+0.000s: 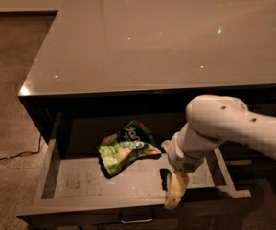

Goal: Open top drawer

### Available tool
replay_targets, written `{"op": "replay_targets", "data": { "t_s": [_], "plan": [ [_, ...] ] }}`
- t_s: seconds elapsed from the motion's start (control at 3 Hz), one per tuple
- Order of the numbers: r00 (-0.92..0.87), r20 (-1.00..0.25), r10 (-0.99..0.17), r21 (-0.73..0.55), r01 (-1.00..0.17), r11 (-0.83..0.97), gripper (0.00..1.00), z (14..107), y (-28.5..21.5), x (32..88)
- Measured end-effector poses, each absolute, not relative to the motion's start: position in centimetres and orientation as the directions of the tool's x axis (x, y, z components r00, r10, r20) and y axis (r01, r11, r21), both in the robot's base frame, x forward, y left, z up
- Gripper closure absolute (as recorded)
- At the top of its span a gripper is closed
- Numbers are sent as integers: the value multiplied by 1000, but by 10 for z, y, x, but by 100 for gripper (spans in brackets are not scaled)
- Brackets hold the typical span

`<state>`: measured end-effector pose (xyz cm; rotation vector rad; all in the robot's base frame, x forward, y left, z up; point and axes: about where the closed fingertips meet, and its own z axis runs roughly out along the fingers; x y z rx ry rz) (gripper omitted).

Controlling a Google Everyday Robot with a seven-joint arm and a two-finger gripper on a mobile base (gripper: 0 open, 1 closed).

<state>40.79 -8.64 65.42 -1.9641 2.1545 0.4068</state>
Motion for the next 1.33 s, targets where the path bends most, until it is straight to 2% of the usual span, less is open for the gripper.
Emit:
{"op": "replay_targets", "data": {
  "t_s": [0.33,0.67,1.33],
  "plan": [
    [-67,-430,-900,105,-994,24,0,654,-94,423],
    [-60,-483,-873,144,-990,-12,19,644,-99,433],
    [-59,-502,-863,170,-985,-32,65,639,-98,438]
  ]
}}
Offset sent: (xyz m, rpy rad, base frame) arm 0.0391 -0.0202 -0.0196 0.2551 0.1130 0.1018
